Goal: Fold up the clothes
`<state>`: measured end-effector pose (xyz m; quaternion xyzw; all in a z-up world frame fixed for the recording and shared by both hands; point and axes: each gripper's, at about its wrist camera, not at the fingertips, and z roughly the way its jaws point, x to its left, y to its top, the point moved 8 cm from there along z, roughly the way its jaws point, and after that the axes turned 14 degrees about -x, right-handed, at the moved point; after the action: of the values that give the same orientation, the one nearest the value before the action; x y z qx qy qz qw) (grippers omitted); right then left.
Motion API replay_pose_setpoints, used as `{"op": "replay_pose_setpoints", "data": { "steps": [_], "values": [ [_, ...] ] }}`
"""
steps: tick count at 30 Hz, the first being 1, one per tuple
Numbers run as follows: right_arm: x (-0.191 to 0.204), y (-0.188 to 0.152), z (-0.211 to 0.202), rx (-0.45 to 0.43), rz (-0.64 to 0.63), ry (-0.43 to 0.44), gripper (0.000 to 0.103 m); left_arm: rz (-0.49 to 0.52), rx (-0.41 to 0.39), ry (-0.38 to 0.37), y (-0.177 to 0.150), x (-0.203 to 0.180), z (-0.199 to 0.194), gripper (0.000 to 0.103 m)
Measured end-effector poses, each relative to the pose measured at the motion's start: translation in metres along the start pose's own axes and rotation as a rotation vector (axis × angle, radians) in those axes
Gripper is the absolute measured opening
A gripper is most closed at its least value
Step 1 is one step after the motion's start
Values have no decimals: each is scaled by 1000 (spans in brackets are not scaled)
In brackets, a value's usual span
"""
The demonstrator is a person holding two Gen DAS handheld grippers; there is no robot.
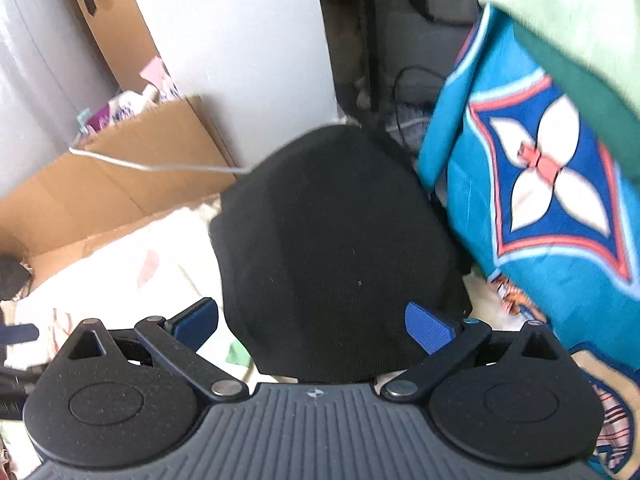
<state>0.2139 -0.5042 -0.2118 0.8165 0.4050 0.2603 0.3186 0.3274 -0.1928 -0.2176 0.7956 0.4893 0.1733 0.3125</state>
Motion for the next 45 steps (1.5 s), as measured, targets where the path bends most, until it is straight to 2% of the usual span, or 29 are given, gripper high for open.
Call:
{"op": "replay_pose_setpoints", "data": {
  "steps": [8, 12, 17, 22, 26, 30, 34, 38, 45],
  "values": [
    [21, 28, -32, 33, -39, -1, 103, -57, 12, 73, 19, 23, -68, 103],
    [31, 41, -47, 53, -54, -6, 103, -50, 12, 104, 23, 31, -99, 103],
    [45, 54, -67, 67, -53, -24, 103, -144, -32, 98, 29, 48, -118, 103],
    [64, 69, -94, 72, -26, -40, 103, -232, -27, 139, 34, 68, -138, 103],
    [83, 83, -126, 66, -28, -35, 103, -266, -44, 165, 52, 79, -174, 103],
    [99, 90, -159, 68, -9, 2, 103, -258, -61, 168, 63, 79, -212, 103],
    [107, 95, -190, 72, 11, 33, 103, -248, -59, 226, 60, 80, -247, 103],
    [111, 99, -218, 52, -2, 36, 103, -241, -55, 249, 58, 84, -283, 103],
    [120, 96, -261, 35, -35, 71, 103, -266, -99, 312, 60, 108, -356, 103]
  ]
}}
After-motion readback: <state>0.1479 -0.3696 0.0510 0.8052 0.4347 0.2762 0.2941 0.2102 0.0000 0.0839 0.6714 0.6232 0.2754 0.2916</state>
